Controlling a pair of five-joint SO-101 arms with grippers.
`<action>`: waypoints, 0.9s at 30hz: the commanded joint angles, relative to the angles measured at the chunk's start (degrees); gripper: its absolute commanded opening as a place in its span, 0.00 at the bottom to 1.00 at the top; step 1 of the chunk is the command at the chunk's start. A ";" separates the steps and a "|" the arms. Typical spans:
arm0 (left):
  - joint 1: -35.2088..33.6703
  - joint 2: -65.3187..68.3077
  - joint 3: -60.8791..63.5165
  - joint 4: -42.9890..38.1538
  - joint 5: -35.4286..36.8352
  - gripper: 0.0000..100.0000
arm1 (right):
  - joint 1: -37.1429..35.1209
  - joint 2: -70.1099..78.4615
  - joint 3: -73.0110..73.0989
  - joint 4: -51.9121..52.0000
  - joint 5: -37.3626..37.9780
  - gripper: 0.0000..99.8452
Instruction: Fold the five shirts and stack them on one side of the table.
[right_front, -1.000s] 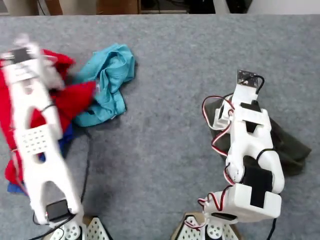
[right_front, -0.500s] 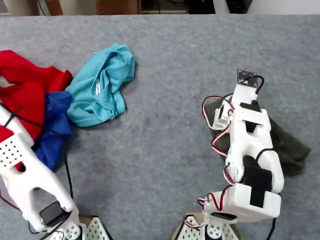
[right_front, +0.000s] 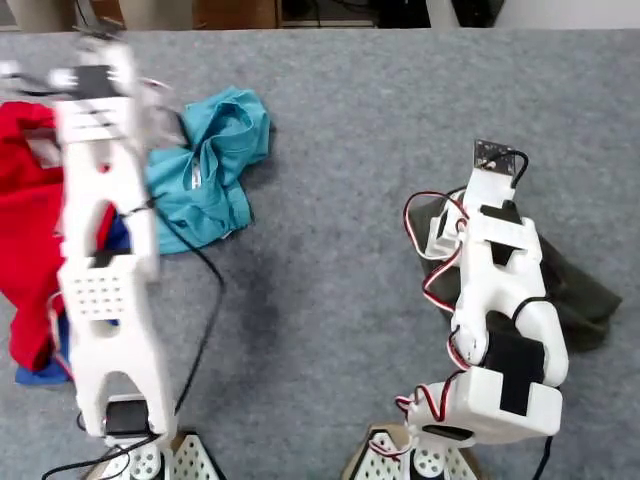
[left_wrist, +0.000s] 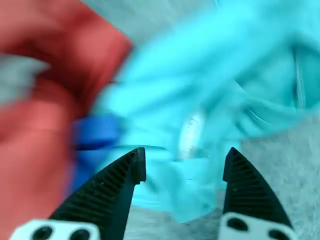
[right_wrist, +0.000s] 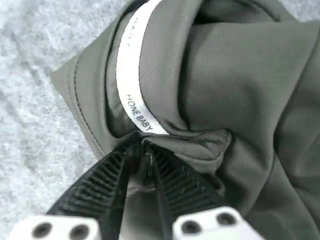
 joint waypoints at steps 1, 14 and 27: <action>4.13 2.51 8.79 -6.86 6.15 0.26 | -1.54 0.48 -0.84 -0.53 0.53 0.00; -10.29 6.29 -12.48 4.13 9.76 0.02 | -1.54 0.57 -0.92 -0.62 0.53 0.00; -35.16 -24.66 -18.20 3.96 4.75 0.02 | -1.63 0.57 -0.92 -0.70 0.53 0.00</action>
